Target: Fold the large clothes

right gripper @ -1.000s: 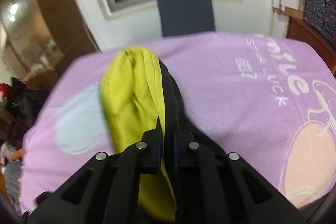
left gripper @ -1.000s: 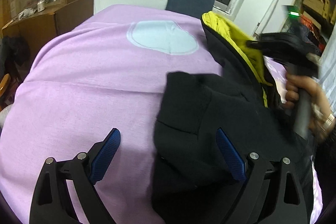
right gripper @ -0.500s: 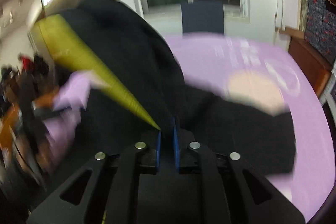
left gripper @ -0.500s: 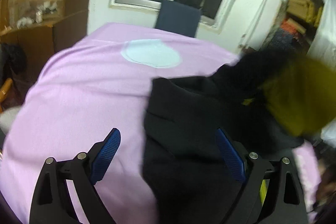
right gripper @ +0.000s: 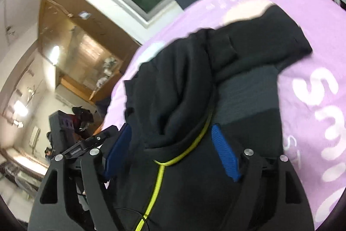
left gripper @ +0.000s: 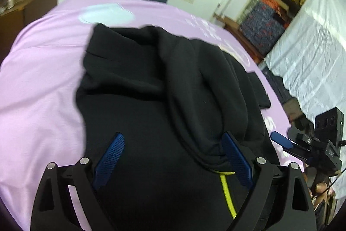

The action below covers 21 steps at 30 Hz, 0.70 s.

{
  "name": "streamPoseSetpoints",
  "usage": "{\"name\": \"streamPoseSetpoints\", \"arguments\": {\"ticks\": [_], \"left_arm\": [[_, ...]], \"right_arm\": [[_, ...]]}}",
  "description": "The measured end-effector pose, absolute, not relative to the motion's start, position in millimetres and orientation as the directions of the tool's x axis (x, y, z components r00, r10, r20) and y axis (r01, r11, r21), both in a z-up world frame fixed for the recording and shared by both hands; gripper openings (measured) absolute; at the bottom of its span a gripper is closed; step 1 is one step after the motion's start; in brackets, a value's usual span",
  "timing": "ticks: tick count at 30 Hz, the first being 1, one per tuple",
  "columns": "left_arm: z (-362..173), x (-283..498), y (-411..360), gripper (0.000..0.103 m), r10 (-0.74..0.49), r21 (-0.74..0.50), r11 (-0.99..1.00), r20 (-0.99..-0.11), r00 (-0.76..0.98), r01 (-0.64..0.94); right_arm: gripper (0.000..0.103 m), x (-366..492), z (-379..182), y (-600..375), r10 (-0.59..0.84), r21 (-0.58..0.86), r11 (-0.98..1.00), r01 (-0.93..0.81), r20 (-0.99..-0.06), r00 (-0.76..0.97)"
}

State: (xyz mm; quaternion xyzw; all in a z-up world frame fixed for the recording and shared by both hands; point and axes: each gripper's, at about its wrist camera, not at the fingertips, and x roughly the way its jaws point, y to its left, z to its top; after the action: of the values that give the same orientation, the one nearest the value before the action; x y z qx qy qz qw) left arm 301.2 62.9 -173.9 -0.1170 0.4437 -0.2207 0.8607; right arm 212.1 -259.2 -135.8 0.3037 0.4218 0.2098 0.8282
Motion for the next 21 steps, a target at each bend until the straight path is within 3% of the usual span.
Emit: {"name": "streamPoseSetpoints", "arguments": {"ticks": [2,6,8,9,11,12,13,17,21], "left_arm": [[-178,311,48,0.092,-0.472,-0.376,0.881,-0.733,0.491,0.287],[-191,331,35,0.092,-0.46,-0.375,0.887,-0.766,0.449,0.271],[-198,342,35,0.087,-0.48,-0.406,0.877,-0.769,0.423,0.257],[-200,345,35,0.08,-0.489,-0.417,0.872,-0.768,0.415,0.255],[-199,346,35,0.054,-0.516,-0.429,0.855,-0.751,0.411,0.29],[-200,345,35,0.02,-0.544,-0.455,0.838,-0.743,0.39,0.302],[-200,345,38,0.016,-0.564,-0.477,0.824,-0.735,0.377,0.304],[-193,331,50,0.016,-0.57,-0.473,0.82,-0.72,0.395,0.323],[-211,335,48,0.023,-0.51,-0.42,0.858,-0.766,0.391,0.296]], "right_arm": [[0.07,217,-144,-261,0.599,0.697,0.716,-0.043,-0.582,0.551],[0.052,241,-162,-263,0.626,0.735,0.678,0.015,-0.587,0.513],[0.047,251,-169,-258,0.625,0.728,0.685,0.024,-0.605,0.492],[0.041,255,-173,-255,0.633,0.731,0.682,0.025,-0.607,0.48],[0.019,260,-180,-247,0.644,0.732,0.681,0.021,-0.612,0.459],[0.008,260,-181,-245,0.639,0.727,0.686,0.022,-0.617,0.459],[0.008,257,-179,-244,0.639,0.729,0.684,0.016,-0.61,0.469],[0.008,240,-166,-244,0.655,0.734,0.679,-0.035,-0.583,0.48],[0.011,240,-184,-235,0.609,0.674,0.738,-0.007,-0.662,0.436]]}}
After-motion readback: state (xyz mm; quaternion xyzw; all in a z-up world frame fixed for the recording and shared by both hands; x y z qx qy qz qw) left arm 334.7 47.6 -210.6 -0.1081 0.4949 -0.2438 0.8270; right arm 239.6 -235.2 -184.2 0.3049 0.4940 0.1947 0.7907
